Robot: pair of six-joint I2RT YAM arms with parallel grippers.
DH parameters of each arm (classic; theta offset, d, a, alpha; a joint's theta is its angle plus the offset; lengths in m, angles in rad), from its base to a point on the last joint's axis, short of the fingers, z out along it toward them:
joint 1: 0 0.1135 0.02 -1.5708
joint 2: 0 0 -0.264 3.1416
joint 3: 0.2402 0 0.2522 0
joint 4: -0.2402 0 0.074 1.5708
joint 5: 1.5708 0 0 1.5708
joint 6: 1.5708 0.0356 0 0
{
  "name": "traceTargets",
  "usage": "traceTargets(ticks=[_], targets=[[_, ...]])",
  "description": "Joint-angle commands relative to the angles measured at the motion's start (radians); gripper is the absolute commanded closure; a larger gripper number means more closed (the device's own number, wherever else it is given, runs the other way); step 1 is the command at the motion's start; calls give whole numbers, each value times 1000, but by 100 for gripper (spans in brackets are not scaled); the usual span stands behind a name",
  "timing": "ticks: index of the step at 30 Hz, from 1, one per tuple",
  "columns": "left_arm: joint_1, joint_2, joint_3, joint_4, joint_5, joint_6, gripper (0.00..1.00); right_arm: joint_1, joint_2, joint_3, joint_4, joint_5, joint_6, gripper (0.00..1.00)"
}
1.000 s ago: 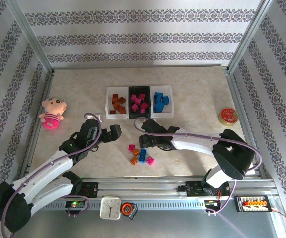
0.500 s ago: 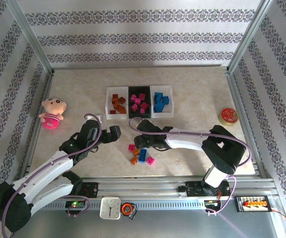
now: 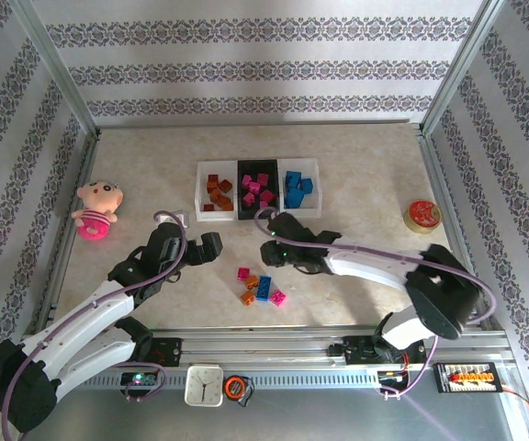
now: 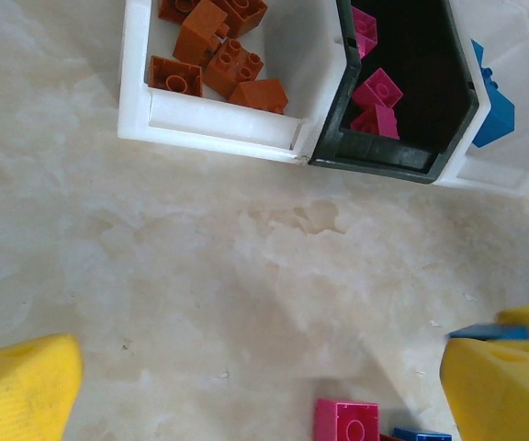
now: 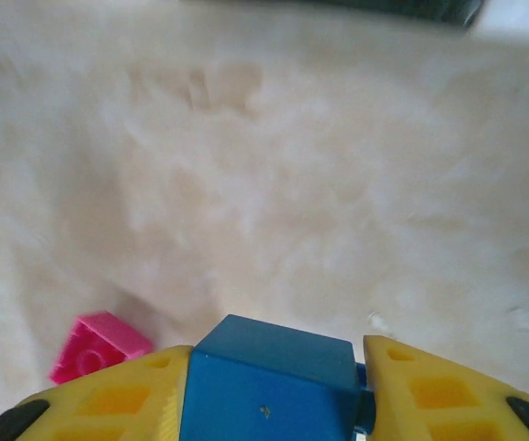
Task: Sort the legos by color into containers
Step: Pick up the lego from the bottom-center of the table, then place the lego in the container.
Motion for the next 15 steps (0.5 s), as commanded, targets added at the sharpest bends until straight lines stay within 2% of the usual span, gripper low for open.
traceTargets(ticks=[1,6,9,15], targets=[[7,-11,-17,-18,-15,-6,0,-80,-100,37,-46,-28,-62,69],[6,-10,-39,21,9,-22,0,-234,-85,170,-77,-36,-129,69],[6,-9,-42,25,17,-27,0,-313,10,258,-76,-16,-154,69],[7,-3,-40,18,35,-19,0,-406,259,459,-92,19,-187,69]])
